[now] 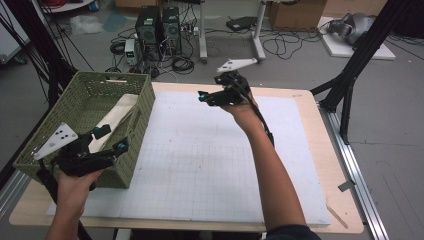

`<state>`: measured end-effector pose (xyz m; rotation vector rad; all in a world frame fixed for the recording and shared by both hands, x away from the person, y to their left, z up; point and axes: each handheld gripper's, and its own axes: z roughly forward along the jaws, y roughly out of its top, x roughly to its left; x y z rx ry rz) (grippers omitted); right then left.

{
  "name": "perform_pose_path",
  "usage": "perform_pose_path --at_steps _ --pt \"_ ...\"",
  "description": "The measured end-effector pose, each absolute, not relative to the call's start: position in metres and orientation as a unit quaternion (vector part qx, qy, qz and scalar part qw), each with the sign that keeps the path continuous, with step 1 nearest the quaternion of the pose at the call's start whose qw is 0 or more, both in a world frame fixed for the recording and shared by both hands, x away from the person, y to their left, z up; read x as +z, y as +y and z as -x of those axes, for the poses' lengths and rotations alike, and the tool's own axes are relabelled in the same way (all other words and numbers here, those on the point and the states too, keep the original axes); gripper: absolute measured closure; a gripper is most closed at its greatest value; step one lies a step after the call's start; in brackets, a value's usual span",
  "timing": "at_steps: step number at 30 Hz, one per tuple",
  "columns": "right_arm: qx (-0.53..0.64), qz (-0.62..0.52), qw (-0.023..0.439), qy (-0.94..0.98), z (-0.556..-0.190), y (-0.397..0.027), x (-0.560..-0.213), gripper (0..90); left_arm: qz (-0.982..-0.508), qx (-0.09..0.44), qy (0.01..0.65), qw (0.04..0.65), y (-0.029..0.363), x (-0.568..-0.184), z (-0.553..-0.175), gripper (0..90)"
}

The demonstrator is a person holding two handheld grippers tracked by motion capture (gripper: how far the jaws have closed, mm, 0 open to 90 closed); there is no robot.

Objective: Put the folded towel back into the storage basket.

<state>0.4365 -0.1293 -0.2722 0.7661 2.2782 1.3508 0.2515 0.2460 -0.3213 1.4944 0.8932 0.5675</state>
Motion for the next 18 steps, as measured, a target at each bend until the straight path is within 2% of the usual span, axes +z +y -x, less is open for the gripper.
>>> perform_pose_path --at_steps 9,18 --pt "0.476 -0.317 0.212 0.793 -0.401 -0.195 -0.287 18.9 -0.665 0.227 0.359 0.615 0.22 -0.319 -0.261 19.8" --pt "0.476 -0.352 0.236 0.77 -0.356 -0.246 -0.308 18.1 -0.696 0.187 0.328 0.611 0.177 -0.334 -0.272 19.2"
